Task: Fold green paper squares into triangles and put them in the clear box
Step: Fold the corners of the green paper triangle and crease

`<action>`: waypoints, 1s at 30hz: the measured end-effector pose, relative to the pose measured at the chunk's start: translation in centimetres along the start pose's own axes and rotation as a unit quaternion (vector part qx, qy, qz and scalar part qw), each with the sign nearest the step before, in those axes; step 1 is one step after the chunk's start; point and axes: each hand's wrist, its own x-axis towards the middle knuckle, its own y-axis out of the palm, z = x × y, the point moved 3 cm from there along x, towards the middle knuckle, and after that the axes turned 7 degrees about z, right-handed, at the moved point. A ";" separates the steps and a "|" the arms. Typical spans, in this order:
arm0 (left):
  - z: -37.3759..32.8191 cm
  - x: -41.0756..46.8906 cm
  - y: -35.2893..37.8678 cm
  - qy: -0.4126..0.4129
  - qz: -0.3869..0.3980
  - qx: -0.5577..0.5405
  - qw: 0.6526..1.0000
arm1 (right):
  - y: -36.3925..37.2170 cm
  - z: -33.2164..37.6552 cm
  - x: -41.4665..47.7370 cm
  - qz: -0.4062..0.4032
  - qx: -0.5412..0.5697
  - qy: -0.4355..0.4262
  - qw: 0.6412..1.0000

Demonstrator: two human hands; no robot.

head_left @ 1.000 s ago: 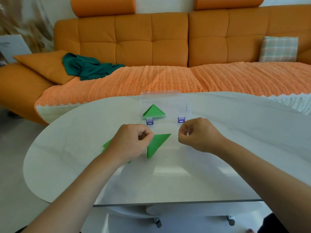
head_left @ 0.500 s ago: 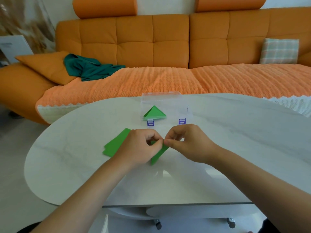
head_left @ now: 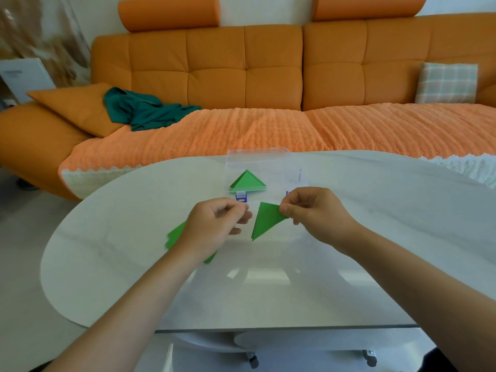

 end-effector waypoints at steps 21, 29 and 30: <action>0.2 -0.6 2.8 0.005 0.021 0.103 0.994 | 2.4 0.6 -0.4 0.042 -0.098 -0.047 0.993; 0.6 -0.1 1.2 -0.051 0.063 0.103 0.991 | 0.5 0.1 0.3 -0.068 0.028 0.014 0.997; 0.7 0.0 0.8 -0.049 0.058 0.121 0.990 | 0.3 0.1 0.4 -0.077 0.037 0.016 0.996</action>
